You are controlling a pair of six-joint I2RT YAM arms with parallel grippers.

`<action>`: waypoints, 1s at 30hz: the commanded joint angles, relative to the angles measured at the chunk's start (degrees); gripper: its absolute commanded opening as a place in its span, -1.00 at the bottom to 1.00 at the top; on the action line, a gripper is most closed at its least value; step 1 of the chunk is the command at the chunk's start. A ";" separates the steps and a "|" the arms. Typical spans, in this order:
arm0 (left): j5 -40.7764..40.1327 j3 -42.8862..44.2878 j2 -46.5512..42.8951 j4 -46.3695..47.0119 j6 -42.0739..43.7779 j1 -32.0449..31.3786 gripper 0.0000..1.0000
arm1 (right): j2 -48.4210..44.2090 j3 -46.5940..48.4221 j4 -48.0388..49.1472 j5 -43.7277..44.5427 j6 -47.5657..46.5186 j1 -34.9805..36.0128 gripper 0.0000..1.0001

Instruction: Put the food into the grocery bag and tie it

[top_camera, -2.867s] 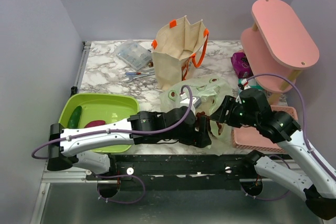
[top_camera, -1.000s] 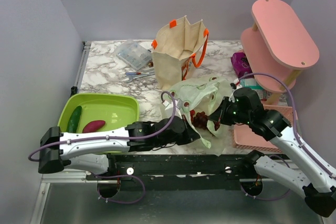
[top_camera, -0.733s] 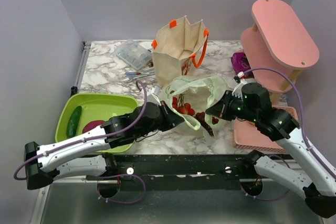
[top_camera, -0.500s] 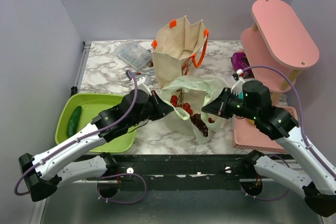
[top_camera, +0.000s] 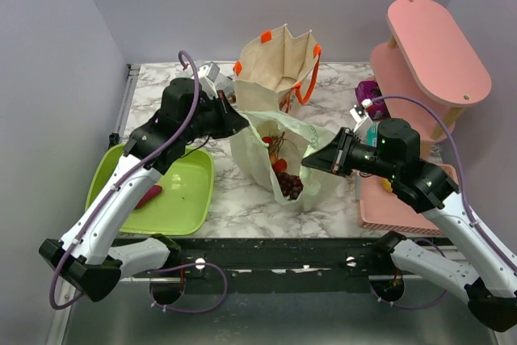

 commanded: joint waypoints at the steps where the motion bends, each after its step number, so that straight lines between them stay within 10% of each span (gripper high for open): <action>1: 5.41 6.02 2.23 -9.35 6.49 1.31 -1.00 | 0.12 0.36 6.19 -8.39 3.24 0.20 -0.98; 12: 3.02 -5.15 -9.38 -26.93 2.89 1.21 -1.00 | -0.97 -4.68 2.48 -10.73 1.71 0.20 -0.99; 20: -7.80 -5.02 -14.98 -38.05 3.62 1.16 0.37 | 1.34 -3.87 -0.41 -10.32 -1.40 0.20 -0.99; 30: -29.82 -7.56 -16.69 -46.88 -1.82 3.22 0.71 | 0.25 -5.51 -0.78 -9.37 -0.90 0.20 -0.99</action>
